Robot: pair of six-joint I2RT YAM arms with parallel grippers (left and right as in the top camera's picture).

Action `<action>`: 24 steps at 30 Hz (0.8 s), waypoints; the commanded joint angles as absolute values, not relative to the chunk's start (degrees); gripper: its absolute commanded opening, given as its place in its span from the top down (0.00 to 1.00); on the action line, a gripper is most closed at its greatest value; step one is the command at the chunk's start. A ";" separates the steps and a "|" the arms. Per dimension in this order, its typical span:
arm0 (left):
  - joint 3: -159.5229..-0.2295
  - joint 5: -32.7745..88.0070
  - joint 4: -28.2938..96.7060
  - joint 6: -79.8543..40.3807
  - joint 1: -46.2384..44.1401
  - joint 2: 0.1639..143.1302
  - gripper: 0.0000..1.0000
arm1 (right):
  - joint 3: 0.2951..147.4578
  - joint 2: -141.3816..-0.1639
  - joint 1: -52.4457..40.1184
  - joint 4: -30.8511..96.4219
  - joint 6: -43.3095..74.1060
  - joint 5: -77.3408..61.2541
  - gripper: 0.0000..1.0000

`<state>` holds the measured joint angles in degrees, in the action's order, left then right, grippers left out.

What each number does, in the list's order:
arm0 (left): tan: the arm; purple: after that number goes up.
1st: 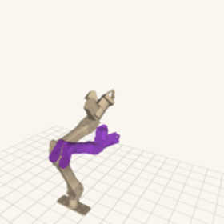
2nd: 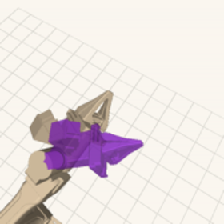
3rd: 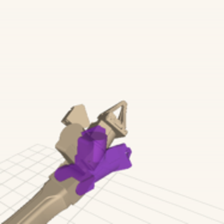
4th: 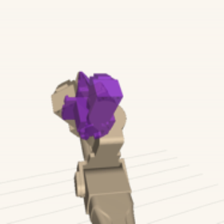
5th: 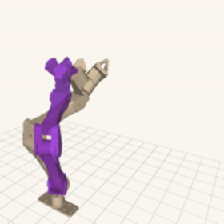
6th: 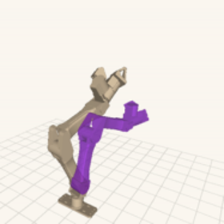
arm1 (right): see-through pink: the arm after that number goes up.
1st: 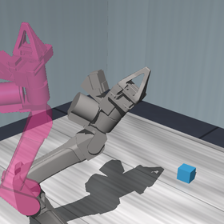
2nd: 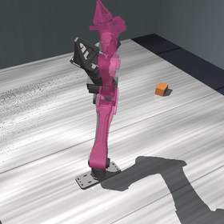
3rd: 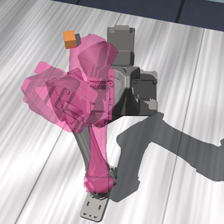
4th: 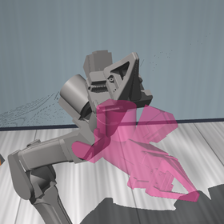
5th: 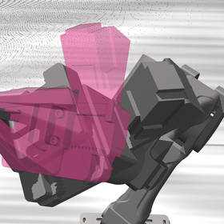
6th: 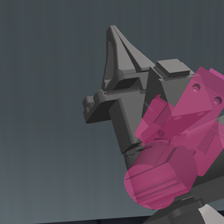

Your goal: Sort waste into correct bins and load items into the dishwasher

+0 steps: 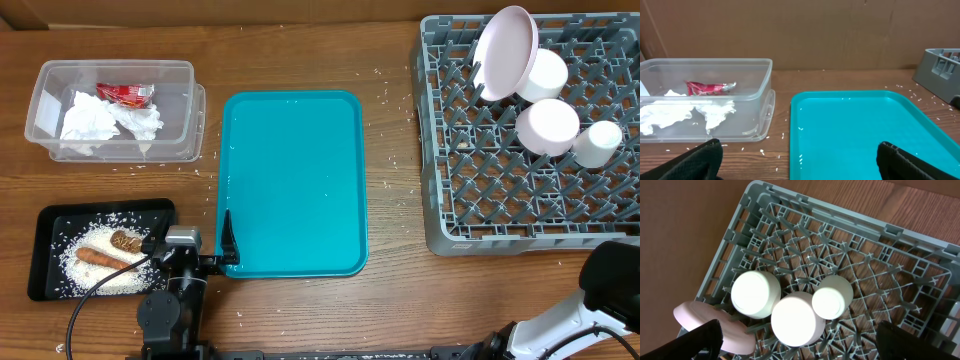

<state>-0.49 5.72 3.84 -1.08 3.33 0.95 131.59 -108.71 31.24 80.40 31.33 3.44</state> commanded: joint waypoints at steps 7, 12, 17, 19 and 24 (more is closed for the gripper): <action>-0.27 4.91 4.01 0.25 2.92 0.32 0.00 | 131.59 -105.14 31.24 78.35 31.55 9.82 0.00; -0.27 4.91 4.01 0.25 2.92 0.32 0.00 | 131.59 -99.42 31.24 78.15 31.59 10.33 0.00; -0.27 4.91 4.01 0.25 2.92 0.32 0.00 | 131.57 -92.99 29.21 74.00 31.55 10.46 0.00; -0.27 4.91 4.01 0.25 2.92 0.32 0.00 | 131.46 -90.13 26.35 69.23 31.03 10.52 0.00; -0.27 4.91 4.01 0.25 2.92 0.32 0.00 | 127.85 -85.21 19.81 64.20 29.56 11.66 0.00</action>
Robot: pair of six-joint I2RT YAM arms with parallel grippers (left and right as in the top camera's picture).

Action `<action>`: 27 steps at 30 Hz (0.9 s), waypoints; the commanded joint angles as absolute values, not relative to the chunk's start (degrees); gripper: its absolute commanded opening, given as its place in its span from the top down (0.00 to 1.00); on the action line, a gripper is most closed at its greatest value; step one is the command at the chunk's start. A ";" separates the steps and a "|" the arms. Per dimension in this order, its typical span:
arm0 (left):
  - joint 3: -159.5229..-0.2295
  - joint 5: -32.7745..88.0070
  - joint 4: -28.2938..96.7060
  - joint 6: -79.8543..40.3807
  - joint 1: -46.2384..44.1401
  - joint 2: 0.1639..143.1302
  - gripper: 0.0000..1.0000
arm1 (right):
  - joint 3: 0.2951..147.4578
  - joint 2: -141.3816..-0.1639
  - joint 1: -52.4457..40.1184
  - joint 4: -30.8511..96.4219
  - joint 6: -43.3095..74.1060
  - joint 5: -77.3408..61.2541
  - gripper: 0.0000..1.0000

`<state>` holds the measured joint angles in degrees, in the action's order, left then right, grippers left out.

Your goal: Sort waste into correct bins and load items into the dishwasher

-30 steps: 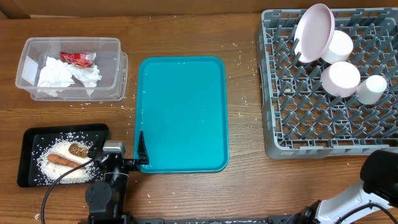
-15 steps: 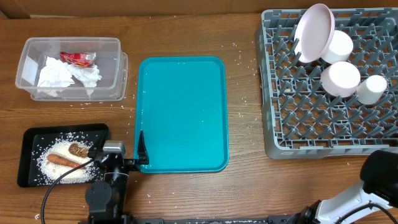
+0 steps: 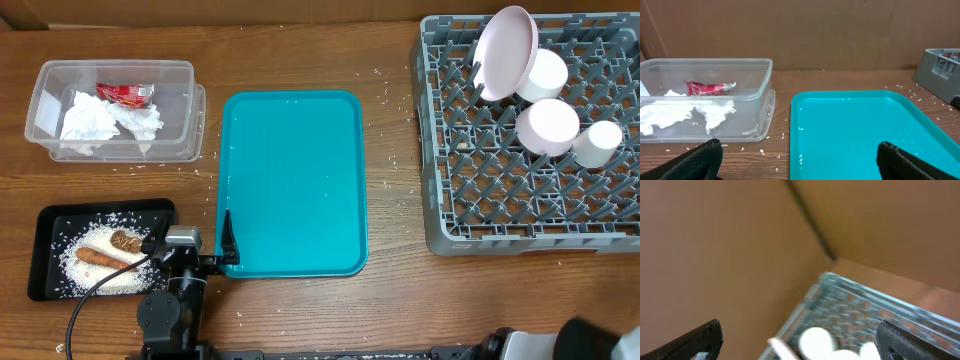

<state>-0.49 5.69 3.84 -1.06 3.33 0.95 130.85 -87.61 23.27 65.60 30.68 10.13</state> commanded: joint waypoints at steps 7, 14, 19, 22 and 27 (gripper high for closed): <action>-0.27 4.91 4.01 0.25 2.92 0.32 0.00 | 101.82 -72.14 14.09 49.23 28.45 12.60 0.00; -0.27 4.91 4.01 0.25 2.92 0.32 0.00 | 68.40 -53.69 10.59 32.10 28.49 10.63 0.00; -0.27 4.91 4.01 0.25 2.92 0.32 0.00 | 47.81 -39.57 8.23 21.80 28.51 8.21 0.00; -0.27 4.91 4.01 0.25 2.92 0.32 0.00 | 38.13 -32.71 8.25 17.17 28.51 4.78 0.00; -0.27 4.91 4.01 0.25 2.92 0.32 0.00 | 26.33 -25.61 8.19 11.90 28.49 1.87 0.00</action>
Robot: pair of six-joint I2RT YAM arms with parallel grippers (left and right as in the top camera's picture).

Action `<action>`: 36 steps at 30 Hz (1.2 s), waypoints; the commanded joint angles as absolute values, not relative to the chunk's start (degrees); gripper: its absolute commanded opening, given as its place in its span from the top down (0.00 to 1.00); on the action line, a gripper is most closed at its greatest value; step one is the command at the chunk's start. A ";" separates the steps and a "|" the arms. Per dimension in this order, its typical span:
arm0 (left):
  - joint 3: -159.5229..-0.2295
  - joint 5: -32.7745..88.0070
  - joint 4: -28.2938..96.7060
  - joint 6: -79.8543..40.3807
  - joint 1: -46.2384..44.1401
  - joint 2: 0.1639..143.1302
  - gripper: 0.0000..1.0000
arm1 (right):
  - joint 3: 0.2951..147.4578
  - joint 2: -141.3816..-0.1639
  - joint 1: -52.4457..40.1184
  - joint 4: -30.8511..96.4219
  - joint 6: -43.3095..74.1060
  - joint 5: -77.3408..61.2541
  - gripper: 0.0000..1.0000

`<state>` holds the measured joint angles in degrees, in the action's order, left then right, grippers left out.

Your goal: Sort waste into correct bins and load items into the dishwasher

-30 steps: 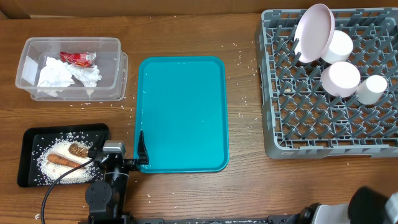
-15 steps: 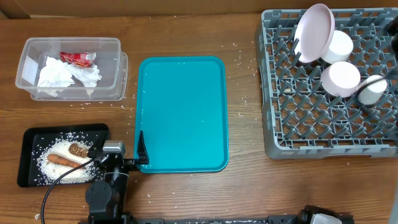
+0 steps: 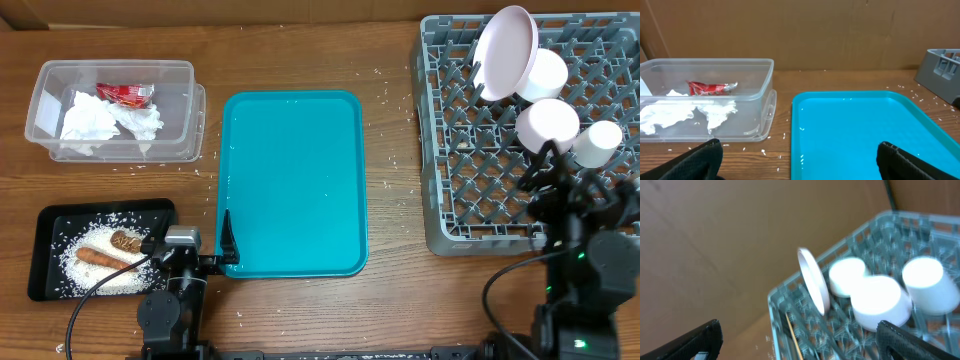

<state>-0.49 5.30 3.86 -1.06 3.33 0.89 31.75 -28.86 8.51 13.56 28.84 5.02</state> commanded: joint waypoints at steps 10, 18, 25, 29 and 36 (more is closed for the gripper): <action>-0.27 4.91 4.01 0.25 2.92 0.32 0.00 | 9.85 -5.04 5.10 8.32 27.24 2.02 0.00; -0.27 4.91 4.01 0.25 2.92 0.32 0.00 | 2.68 -0.16 2.13 2.94 26.55 2.11 0.00; -0.27 4.91 4.01 0.25 2.92 0.32 0.00 | 0.45 -0.16 0.03 0.30 25.41 3.46 0.00; -0.27 4.91 4.01 0.25 2.92 0.32 0.00 | 0.45 -0.16 -0.43 0.93 22.15 3.29 0.00; -0.27 4.91 4.01 0.25 2.92 0.32 0.00 | 0.45 -0.16 -0.45 4.84 10.70 0.05 0.00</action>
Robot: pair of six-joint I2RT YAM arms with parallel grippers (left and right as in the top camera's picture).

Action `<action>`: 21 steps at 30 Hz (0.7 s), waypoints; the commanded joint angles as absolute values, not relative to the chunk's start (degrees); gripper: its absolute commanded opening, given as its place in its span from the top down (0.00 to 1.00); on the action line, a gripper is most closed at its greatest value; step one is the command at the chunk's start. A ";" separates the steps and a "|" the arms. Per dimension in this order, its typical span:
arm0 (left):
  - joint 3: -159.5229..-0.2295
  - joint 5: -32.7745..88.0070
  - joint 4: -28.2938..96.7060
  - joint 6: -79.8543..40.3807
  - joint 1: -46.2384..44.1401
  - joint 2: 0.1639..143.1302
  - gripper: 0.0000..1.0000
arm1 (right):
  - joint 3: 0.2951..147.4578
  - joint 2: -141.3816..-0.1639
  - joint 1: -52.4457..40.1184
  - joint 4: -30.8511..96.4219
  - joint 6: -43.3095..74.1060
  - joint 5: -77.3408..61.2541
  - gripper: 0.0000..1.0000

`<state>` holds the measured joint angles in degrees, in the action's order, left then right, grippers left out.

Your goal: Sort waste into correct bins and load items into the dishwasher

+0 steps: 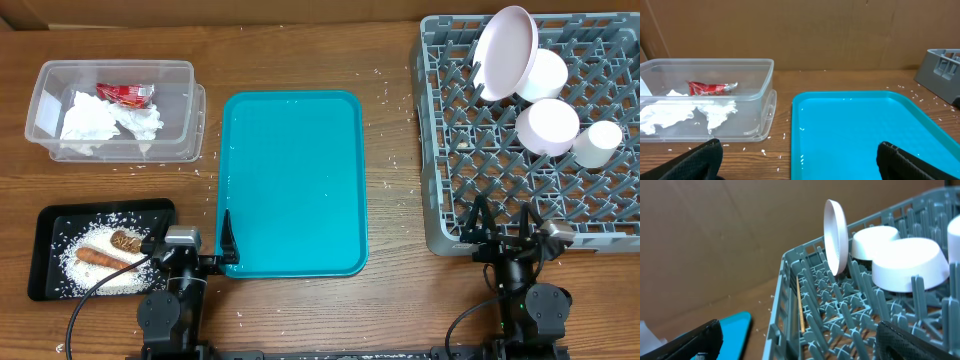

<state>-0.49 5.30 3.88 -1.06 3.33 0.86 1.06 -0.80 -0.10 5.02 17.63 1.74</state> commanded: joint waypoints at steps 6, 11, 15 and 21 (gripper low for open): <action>-0.27 4.91 4.01 0.25 2.92 0.32 0.00 | 0.45 -0.16 -0.45 4.84 7.44 -0.08 0.00; -0.27 4.91 4.01 0.25 2.92 0.32 0.00 | 0.45 -0.16 -0.47 4.82 7.44 -0.12 0.00; -0.27 4.91 4.01 0.25 2.92 0.32 0.00 | 0.45 -0.16 -0.47 4.82 7.44 -0.12 0.00; -0.27 4.91 4.01 0.25 2.92 0.32 0.00 | 0.45 -0.16 -0.47 4.82 7.44 -0.12 0.00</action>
<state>-0.49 5.30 3.88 -1.06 3.33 0.86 1.06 -0.80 -0.10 5.15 7.86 0.21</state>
